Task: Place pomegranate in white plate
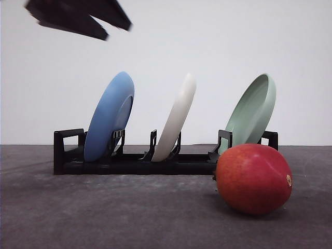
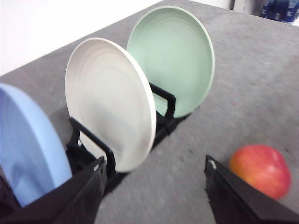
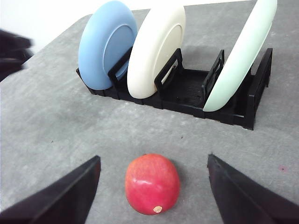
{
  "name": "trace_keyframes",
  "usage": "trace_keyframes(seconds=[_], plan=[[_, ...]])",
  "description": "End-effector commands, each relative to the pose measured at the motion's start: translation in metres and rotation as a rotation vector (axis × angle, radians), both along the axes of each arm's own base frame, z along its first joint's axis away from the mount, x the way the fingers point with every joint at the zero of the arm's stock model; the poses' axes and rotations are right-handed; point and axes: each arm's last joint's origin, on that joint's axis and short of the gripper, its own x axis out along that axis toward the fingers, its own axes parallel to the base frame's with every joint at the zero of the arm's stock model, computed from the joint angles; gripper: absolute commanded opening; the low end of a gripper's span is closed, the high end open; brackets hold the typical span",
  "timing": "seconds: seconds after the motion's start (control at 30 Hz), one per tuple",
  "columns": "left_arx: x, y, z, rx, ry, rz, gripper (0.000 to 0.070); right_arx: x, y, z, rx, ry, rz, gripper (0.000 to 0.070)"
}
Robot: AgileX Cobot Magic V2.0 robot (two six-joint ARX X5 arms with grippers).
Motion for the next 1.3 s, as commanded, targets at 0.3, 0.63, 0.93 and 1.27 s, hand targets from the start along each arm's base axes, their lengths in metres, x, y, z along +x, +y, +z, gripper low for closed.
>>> trace_keyframes(seconds=[0.3,0.63,0.93,1.27], plan=[[0.04,-0.061,-0.018,-0.055,-0.001,0.052,0.0391,0.0,0.0,0.006,0.015,-0.024,0.0,0.0457],[0.08,-0.105,-0.036,0.0,0.03,0.095,0.039,0.0,0.0,0.006,0.014,-0.024,0.0,0.0457],[0.106,-0.127,-0.056,0.028,0.092,0.166,0.039,0.0,0.0,0.006,0.014,-0.024,0.0,0.0457],[0.105,-0.129,-0.06,0.06,0.119,0.163,0.0176,0.0,0.0,0.006,0.014,-0.024,0.0,0.0458]])
